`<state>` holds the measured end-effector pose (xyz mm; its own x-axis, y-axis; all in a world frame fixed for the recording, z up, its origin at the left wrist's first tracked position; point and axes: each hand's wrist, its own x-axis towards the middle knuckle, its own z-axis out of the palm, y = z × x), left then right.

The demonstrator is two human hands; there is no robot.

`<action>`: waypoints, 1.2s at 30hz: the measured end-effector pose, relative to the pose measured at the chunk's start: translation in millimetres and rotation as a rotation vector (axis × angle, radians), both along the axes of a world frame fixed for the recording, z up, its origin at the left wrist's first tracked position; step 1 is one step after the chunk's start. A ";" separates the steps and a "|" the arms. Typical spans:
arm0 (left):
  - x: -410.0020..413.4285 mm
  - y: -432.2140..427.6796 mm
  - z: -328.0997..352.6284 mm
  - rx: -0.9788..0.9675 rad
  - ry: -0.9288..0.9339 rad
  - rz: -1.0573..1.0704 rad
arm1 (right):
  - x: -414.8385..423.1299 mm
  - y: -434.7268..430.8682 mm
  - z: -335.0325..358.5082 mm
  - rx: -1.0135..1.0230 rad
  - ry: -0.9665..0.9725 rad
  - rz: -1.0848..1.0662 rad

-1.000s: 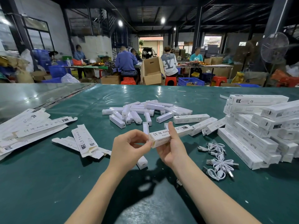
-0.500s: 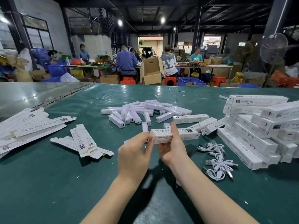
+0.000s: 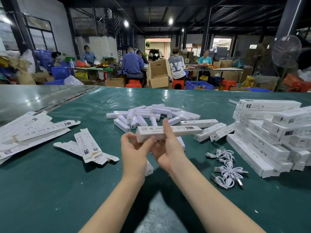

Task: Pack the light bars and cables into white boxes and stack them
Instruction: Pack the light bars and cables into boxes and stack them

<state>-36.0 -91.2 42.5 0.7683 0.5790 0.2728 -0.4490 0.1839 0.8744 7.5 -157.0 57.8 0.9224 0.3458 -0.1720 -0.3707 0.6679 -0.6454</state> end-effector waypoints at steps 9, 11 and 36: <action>4.0 77.7 12.6 -0.958 0.008 -0.021 | -7.4 2.0 -44.5 -1.704 -1.066 0.118; 4.8 74.2 10.7 -0.992 0.038 -0.084 | -2.0 -0.2 -44.6 -1.626 -0.989 0.046; 12.7 41.4 -1.7 -0.926 0.149 -0.247 | 38.9 -55.3 -43.3 -1.833 -0.738 -0.323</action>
